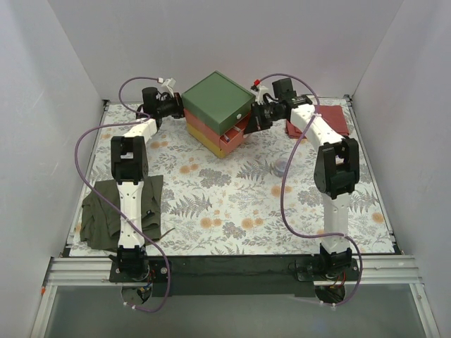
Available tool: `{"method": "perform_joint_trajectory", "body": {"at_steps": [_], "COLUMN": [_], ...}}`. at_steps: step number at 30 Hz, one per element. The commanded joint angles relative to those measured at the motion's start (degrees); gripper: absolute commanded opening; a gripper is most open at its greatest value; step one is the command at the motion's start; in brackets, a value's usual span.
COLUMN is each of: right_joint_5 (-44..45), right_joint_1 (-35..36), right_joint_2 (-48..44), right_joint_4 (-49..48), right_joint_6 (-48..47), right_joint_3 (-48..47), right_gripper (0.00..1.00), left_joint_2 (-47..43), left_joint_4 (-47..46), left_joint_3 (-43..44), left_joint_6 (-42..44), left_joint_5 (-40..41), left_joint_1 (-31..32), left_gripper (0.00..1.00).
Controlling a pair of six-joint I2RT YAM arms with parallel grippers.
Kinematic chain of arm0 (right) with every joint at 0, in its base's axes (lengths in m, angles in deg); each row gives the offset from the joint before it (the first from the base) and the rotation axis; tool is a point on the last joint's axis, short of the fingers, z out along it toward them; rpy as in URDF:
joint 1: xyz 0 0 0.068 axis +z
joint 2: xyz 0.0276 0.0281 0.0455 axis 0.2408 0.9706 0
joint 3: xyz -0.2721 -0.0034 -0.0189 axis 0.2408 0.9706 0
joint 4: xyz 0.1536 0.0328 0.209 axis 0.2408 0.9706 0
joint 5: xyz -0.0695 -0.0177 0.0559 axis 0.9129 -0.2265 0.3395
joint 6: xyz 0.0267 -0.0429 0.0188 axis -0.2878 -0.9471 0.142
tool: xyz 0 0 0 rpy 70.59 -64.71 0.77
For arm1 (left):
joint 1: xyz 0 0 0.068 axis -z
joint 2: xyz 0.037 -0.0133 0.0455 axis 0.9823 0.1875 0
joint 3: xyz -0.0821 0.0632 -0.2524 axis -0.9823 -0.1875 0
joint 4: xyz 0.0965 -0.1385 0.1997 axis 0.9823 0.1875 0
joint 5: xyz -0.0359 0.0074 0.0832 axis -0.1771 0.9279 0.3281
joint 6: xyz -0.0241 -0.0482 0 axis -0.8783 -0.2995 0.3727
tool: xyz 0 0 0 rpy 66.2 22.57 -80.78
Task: Sort the stationery into containers
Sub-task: Close the drawer in the storage box.
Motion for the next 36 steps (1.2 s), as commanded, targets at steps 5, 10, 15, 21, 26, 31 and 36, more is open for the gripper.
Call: {"method": "perform_joint_trajectory", "body": {"at_steps": [5,10,15,21,26,31,36], "right_joint_5": [0.7,5.97,10.11,14.68,16.88,18.48,18.11], "right_joint_1": [3.51,3.34,4.39,8.25,9.49,5.55,4.04], "right_joint_2": [1.3,-0.63,0.06,3.85,3.59,-9.05,-21.27], "right_joint_4": [-3.83,-4.18,-5.59,-5.85,-5.42,-0.67,-3.55], "right_joint_6": [2.24,2.94,3.38,4.43,3.65,-3.89,-11.73], "right_joint_3": [-5.36,-2.64,-3.07,-9.92,-10.02,-0.37,11.15], "right_gripper": [0.01,0.01,0.01,0.01,0.01,0.01,0.86], "left_joint_2": [-7.68,-8.38,-9.26,-11.1,-11.72,-12.07,-9.8], "left_joint_4": [-2.27,-2.62,-3.41,-4.38,-4.82,-5.96,-5.79], "left_joint_3": [-4.29,-5.08,-6.66,-9.91,-10.8,-10.71,-7.73], "left_joint_6": [-0.99,-1.7,-1.96,-2.58,-3.45,-4.42,-4.42], "left_joint_5": [-3.22,-3.74,-4.01,-3.48,-3.57,-3.83,-4.45], "left_joint_1": [0.13,-0.04,-0.48,-1.27,-2.06,-4.43,-5.23], "left_gripper": [0.0,0.0,0.0,0.0,0.0,0.11,0.27]}}
